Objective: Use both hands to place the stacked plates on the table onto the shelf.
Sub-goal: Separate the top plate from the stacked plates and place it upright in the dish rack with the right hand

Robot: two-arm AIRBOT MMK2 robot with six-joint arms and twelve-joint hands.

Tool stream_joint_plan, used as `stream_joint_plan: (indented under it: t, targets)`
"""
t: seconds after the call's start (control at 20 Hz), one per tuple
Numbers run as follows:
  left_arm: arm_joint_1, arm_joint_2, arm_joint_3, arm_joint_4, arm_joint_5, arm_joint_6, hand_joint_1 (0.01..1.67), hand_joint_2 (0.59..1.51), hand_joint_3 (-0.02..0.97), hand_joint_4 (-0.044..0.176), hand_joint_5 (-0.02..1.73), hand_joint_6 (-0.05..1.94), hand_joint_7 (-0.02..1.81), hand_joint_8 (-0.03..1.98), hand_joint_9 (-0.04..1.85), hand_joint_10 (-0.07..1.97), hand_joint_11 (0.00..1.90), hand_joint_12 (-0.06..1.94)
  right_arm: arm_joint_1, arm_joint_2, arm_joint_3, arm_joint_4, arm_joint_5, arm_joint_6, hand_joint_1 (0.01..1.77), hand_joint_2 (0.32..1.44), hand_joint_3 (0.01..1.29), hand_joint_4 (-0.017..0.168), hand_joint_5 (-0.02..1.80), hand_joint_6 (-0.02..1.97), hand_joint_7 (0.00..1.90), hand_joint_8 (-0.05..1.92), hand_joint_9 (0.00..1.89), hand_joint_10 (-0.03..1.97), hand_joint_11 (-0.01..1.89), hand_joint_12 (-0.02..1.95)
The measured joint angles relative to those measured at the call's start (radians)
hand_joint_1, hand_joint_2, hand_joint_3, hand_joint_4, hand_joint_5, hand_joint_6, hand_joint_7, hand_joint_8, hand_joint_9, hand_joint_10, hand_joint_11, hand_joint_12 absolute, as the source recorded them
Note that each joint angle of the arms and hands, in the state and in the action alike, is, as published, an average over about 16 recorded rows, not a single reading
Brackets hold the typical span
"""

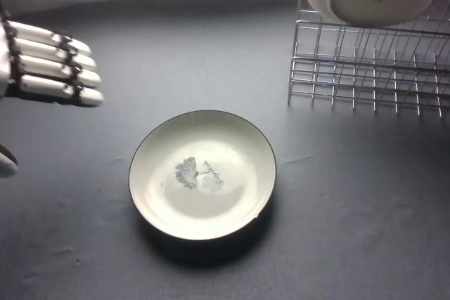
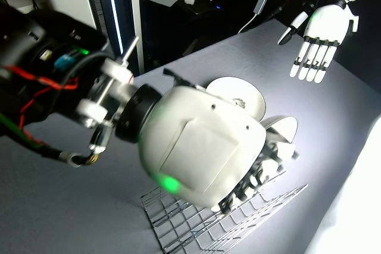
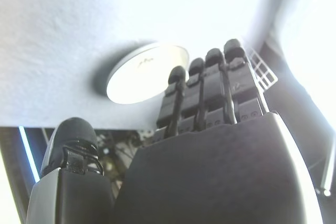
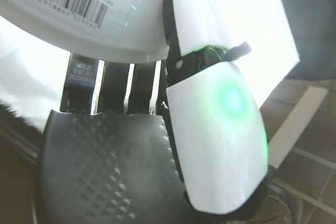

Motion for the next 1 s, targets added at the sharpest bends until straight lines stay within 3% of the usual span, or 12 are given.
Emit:
stream_joint_plan:
  t: [0.55, 0.8, 1.0]
  targets:
    - [0.051, -0.064, -0.073, -0.018, 0.002, -0.05, 0.01, 1.174, 0.007, -0.001, 0.06, 0.01, 0.06, 0.01, 0.06, 0.01, 0.04, 0.08, -0.174, 0.011, 0.032, -0.115, 0.091, -0.004, 1.46, 1.06, 0.01, -0.008, 0.8, 1.11, 0.89, 0.96, 0.92, 1.08, 0.85, 1.49]
    - [0.088, -0.095, -0.076, -0.02, 0.019, -0.054, 0.01, 1.177, 0.007, -0.001, 0.06, 0.01, 0.06, 0.01, 0.06, 0.01, 0.05, 0.08, -0.209, 0.012, 0.037, -0.189, 0.102, -0.009, 1.45, 1.06, 0.01, -0.008, 0.78, 1.06, 0.87, 0.94, 0.89, 1.05, 0.82, 1.48]
    - [0.115, -0.114, -0.07, -0.021, 0.038, -0.055, 0.01, 1.179, 0.007, -0.001, 0.07, 0.01, 0.06, 0.01, 0.07, 0.01, 0.05, 0.08, -0.219, 0.013, 0.04, -0.237, 0.109, -0.013, 1.4, 1.07, 0.01, -0.007, 0.74, 0.81, 0.84, 0.7, 0.81, 0.87, 0.71, 1.45]
